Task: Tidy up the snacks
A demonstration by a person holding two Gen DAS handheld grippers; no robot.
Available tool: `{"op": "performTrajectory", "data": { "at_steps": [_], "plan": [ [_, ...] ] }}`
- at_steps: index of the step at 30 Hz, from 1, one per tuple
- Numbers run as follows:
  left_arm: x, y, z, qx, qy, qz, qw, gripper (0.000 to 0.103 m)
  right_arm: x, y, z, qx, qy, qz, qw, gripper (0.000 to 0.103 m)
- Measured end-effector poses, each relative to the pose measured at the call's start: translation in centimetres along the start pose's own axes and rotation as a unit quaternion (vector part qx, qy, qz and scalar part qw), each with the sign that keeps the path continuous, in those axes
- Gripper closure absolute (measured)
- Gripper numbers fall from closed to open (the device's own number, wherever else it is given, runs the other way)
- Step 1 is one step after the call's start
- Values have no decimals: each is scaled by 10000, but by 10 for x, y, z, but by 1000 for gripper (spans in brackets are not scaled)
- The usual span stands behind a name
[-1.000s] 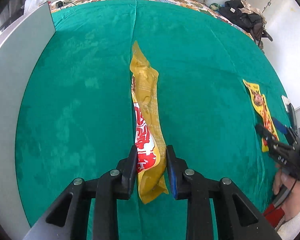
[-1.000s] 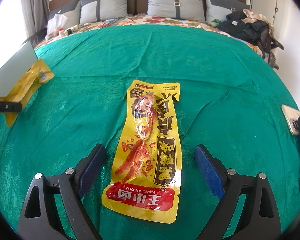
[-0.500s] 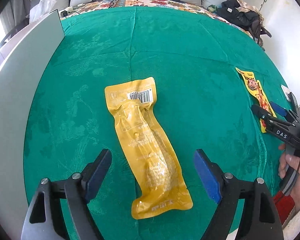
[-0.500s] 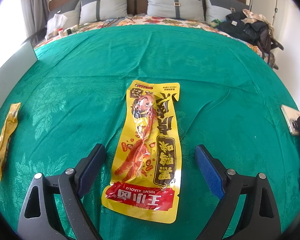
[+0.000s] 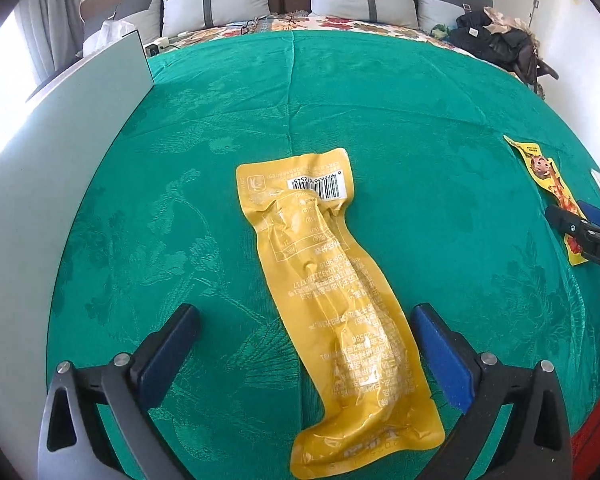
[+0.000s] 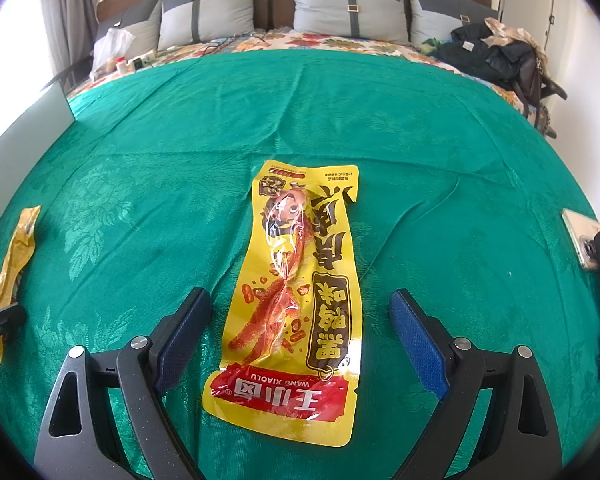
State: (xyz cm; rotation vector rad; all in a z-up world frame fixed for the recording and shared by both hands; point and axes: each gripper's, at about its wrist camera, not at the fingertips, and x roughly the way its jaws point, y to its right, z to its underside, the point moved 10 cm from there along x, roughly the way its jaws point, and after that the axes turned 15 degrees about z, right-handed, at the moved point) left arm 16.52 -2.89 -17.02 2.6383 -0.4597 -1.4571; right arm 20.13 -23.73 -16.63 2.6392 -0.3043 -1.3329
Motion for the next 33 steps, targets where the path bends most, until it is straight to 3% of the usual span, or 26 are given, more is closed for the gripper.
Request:
{"op": "performTrajectory", "data": {
  "at_steps": [2, 13, 19, 25, 27, 28, 29, 30, 31, 33],
  "plan": [
    [-3, 1, 1, 67, 235, -14, 9997, 0, 0, 0, 0, 0, 1, 0, 10000, 10],
    [-2, 1, 0, 63, 268, -23, 9996, 0, 0, 3, 1, 5, -44, 36, 10000, 10],
    [0, 1, -1, 50, 158, -4, 9999, 0, 4, 0, -4, -157, -1179, -69, 9929, 10],
    [7, 0, -4, -80, -825, 81, 9965, 0, 14, -8, -10, -273, -2095, -353, 9768, 9],
    [8, 0, -3, -121, -990, 81, 9950, 1, 19, -8, -14, -525, -2158, -219, 9748, 10],
    [7, 1, -4, -92, -977, 115, 9951, 9, 22, -8, -14, -621, -2207, -198, 9732, 11],
    [3, 5, -6, 8, -897, 158, 9958, 32, 21, -5, -17, -666, -2202, -182, 9730, 15],
    [-1, 10, -9, 159, -792, 220, 9965, 52, 20, 0, -21, -702, -2151, -66, 9740, 40],
    [-4, 10, -9, 260, -821, 129, 9962, 63, 16, 4, -27, -626, -2154, -146, 9744, 55],
    [-6, 9, -7, 229, -849, 277, 9957, 67, 7, 11, -31, -297, -2311, -535, 9710, 59]
  ]
}}
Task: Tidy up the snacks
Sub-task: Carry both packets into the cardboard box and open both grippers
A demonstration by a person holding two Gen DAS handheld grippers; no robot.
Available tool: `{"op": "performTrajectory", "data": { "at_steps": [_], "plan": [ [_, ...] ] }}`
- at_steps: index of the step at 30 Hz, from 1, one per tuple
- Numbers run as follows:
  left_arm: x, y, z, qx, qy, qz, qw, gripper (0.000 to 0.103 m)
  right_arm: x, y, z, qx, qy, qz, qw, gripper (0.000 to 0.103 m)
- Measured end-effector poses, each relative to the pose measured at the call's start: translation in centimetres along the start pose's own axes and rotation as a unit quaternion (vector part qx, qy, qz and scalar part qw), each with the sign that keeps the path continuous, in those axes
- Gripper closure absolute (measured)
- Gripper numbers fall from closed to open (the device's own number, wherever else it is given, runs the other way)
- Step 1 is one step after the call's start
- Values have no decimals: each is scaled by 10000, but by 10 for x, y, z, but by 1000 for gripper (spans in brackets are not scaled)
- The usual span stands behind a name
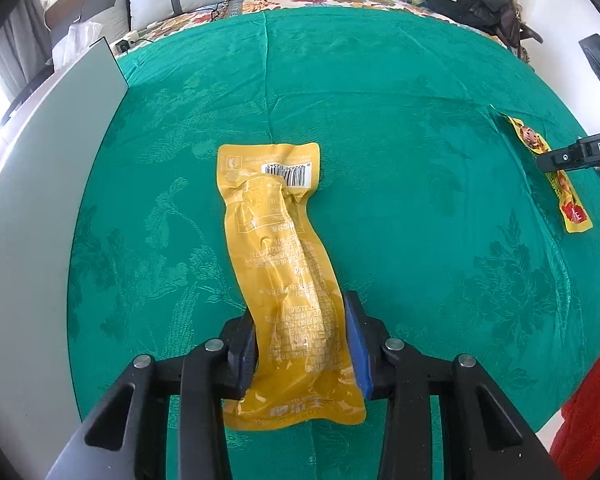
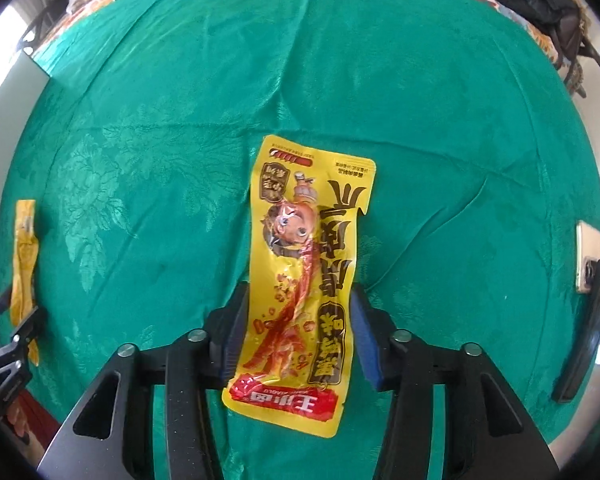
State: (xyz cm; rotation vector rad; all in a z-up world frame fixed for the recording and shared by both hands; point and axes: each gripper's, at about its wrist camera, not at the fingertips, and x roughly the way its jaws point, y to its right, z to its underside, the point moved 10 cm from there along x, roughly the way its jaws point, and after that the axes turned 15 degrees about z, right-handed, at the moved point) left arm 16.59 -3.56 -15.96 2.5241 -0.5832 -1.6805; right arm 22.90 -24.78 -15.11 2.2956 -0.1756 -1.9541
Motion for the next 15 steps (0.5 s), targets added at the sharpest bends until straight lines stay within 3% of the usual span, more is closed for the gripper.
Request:
{"op": "performTrajectory", "data": {
  "at_steps": [5, 9, 12, 15],
  "plan": [
    [-19, 0, 8, -379, 287, 570, 9972, 68, -37, 17, 4, 321, 220, -450, 9982, 59],
    [-49, -1, 9, -611, 569, 872, 9927, 68, -54, 11, 19, 303, 307, -394, 9983, 59],
    [-85, -9, 2, -857, 891, 1096, 9863, 68, -80, -20, 14, 116, 478, -568, 9972, 59],
    [-135, -29, -11, -1066, 1345, 1239, 9773, 68, -118, -78, 6, -217, 794, -910, 9924, 58]
  ]
}}
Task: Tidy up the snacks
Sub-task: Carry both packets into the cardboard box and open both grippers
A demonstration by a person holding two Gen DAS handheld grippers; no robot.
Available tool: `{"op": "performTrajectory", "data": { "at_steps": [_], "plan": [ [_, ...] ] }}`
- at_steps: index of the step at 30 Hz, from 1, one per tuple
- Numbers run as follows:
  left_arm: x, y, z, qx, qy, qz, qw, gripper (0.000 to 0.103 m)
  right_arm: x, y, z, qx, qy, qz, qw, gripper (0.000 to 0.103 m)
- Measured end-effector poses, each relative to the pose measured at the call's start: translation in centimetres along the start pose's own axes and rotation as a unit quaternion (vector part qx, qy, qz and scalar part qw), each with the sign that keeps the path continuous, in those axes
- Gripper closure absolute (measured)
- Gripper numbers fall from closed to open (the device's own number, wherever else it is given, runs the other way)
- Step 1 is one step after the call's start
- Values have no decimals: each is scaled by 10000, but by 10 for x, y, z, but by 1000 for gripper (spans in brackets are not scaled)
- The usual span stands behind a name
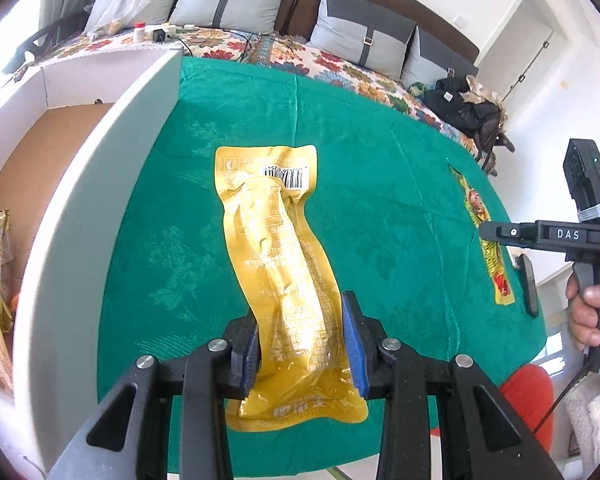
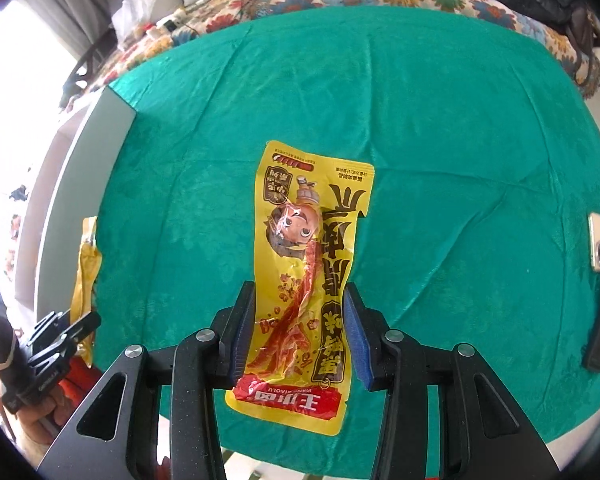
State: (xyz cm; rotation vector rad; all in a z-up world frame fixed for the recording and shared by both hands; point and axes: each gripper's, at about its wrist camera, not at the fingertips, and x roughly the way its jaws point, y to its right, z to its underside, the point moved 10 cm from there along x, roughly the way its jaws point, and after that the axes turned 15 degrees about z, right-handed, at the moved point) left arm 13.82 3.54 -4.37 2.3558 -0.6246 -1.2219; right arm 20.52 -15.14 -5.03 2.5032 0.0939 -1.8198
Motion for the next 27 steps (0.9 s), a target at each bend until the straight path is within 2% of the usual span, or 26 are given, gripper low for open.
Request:
{"op": "performTrajectory", "data": {
  "at_steps": [4, 7, 10, 14, 17, 19, 21, 23, 25, 27],
  "plan": [
    [-70, -33, -40, -86, 594, -287, 9978, 67, -42, -112, -29, -593, 540, -602, 9950, 58],
    [-115, -88, -58, -264, 844, -870, 9923, 67, -74, -202, -41, -1008, 853, -1127, 9848, 57],
    [-149, -150, -57, -591, 890, -1401, 9844, 67, -94, -282, -43, -1404, 1071, -1544, 9721, 57],
    [-173, -212, -33, -900, 770, -1976, 9731, 67, -88, -364, -31, -1818, 1157, -1851, 9588, 56],
    [-169, -237, -9, -1048, 645, -2121, 9695, 66, -68, -403, -20, -1997, 1149, -1850, 9554, 55],
    [-165, -247, 2, -1069, 579, -2248, 9668, 63, -46, -421, -14, -2022, 1104, -1821, 9559, 44],
    [-171, -251, 16, -1009, 594, -2330, 9654, 50, -22, -431, -6, -1992, 927, -1811, 9586, 32],
    [-177, -248, 18, -897, 717, -2461, 9624, 28, -4, -427, 2, -1907, 670, -1721, 9641, 32],
    [-186, -241, 17, -702, 915, -2590, 9590, 21, -1, -419, 2, -1776, 622, -1756, 9663, 32],
    [-198, -230, 12, -536, 1063, -2695, 9556, 19, -11, -409, -5, -1677, 854, -1758, 9663, 32]
  ]
}}
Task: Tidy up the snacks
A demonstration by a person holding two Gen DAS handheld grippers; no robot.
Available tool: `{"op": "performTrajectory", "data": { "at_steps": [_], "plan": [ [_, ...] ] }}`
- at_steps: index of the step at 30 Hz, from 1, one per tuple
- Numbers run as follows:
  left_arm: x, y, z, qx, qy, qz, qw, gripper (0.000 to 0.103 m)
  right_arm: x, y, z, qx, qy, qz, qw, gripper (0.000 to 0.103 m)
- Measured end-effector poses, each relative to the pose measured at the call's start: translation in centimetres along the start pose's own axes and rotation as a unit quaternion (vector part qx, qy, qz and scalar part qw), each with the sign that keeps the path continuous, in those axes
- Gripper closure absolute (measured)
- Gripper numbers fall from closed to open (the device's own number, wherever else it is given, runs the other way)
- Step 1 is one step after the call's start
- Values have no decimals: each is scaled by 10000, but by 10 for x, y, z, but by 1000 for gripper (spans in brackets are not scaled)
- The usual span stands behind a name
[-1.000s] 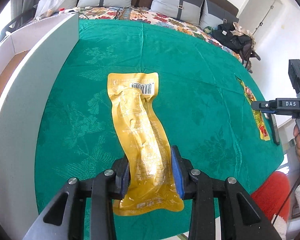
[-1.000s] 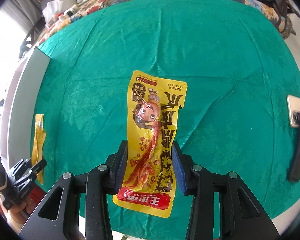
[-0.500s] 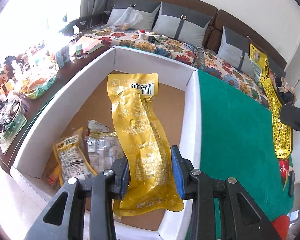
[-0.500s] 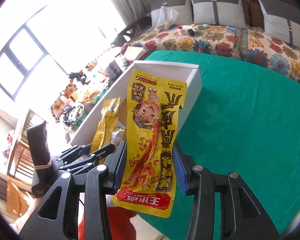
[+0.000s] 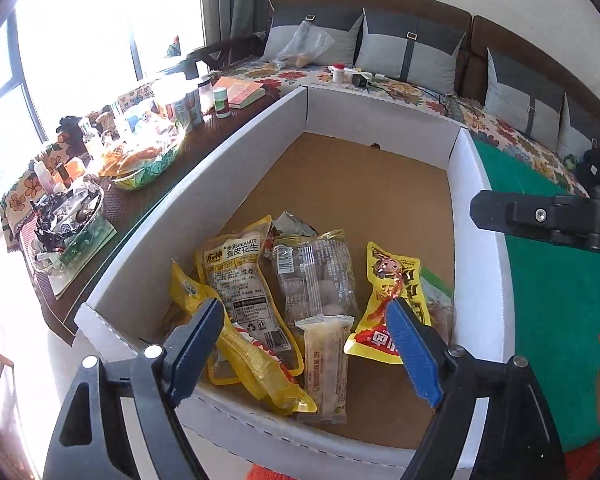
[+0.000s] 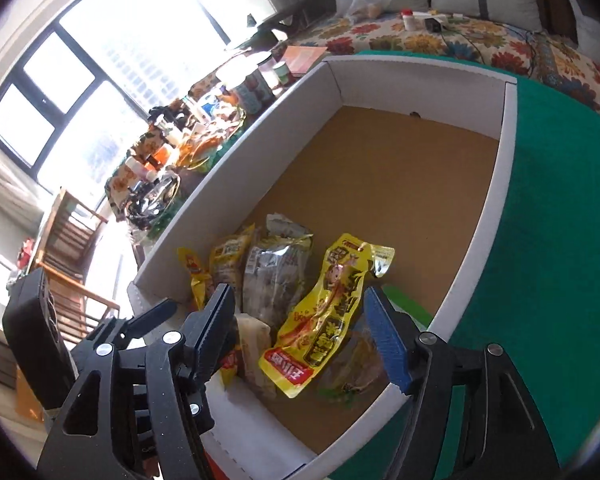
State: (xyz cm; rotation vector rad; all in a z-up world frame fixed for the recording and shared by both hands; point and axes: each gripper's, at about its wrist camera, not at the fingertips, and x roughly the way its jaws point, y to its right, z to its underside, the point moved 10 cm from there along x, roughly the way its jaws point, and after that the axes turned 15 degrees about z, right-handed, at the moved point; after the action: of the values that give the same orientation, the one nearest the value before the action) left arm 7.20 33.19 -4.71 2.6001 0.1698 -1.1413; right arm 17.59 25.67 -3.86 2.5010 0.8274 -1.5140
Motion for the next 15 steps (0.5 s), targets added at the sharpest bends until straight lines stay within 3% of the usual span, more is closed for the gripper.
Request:
{"op": "performTrajectory", "data": {
  "at_steps": [2, 4, 7, 11, 13, 15],
  "plan": [
    [-14, 6, -11, 100, 205, -112, 9997, 11, -19, 5, -10, -55, 321, 36, 9995, 32],
    [-29, 12, -21, 234, 414, -322, 9984, 5, -40, 10, -20, -136, 654, 102, 9977, 24],
    [-49, 20, -37, 344, 737, -448, 9957, 0, -65, 18, -27, -379, 962, 256, 9943, 19],
    [-72, 16, -47, 222, 1013, -933, 9902, 0, -90, 32, -34, -679, 1482, 825, 9832, 19],
    [-77, 15, -48, 267, 1072, -1128, 9875, 0, -101, 32, -35, -859, 1808, 915, 9755, 19],
    [-78, 15, -46, 238, 1043, -1139, 9877, 0, -103, 28, -30, -1119, 1871, 905, 9718, 19]
  ]
}}
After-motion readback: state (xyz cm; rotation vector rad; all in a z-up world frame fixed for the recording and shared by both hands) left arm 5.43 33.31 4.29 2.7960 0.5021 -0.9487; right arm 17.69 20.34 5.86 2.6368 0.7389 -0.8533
